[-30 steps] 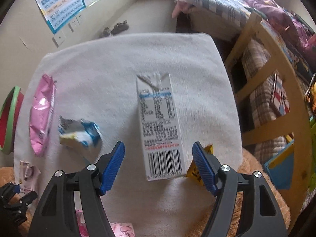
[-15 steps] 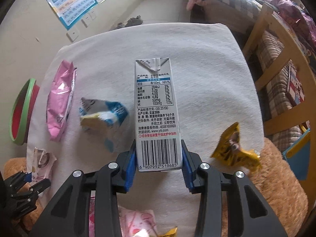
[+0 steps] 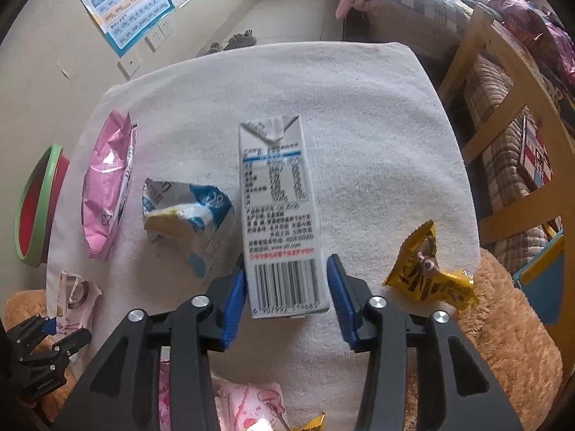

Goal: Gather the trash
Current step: 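Lift Glico wrapper and milk carton and carry them over the red bucket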

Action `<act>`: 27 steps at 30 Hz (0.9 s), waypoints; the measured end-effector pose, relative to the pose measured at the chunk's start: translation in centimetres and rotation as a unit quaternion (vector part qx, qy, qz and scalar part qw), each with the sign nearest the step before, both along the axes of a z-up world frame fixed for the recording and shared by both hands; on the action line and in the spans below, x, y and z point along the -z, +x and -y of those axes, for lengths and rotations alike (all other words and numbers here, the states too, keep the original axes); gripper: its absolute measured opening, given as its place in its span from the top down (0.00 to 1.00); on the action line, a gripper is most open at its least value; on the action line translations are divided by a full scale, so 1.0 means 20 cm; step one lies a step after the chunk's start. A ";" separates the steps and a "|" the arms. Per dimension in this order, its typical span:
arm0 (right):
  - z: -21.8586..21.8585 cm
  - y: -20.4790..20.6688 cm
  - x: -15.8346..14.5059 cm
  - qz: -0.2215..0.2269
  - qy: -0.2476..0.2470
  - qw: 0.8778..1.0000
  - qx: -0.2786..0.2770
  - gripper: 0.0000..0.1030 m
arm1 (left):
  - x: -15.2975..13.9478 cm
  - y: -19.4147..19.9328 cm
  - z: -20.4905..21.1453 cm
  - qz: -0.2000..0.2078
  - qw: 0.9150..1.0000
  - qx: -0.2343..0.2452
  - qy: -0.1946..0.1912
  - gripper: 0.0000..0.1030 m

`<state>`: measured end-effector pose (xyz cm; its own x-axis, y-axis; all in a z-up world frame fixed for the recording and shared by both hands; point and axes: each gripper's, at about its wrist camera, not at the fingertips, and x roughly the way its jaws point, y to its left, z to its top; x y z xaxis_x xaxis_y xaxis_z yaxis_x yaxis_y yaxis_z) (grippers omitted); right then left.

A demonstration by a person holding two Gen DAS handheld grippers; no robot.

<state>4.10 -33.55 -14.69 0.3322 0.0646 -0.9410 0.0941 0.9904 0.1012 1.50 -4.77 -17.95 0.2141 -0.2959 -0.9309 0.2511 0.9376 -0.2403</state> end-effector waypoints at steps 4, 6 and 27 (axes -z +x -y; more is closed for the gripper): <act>-0.01 0.03 0.00 -0.002 -0.005 1.000 -0.005 0.57 | 0.00 0.00 0.00 0.000 1.000 0.000 0.001 0.54; -0.01 0.03 0.01 -0.003 -0.008 1.000 -0.010 0.62 | 0.00 0.00 0.00 0.000 1.000 0.000 0.001 0.54; 0.02 -0.01 -0.06 0.029 0.001 0.999 0.013 0.63 | 0.01 -0.01 0.01 0.001 1.000 -0.002 0.000 0.54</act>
<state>3.94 -34.01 -13.48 0.3876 0.0576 -0.9200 0.1135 0.9875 0.1097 1.40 -4.94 -18.10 0.2171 -0.2945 -0.9307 0.2487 0.9386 -0.2390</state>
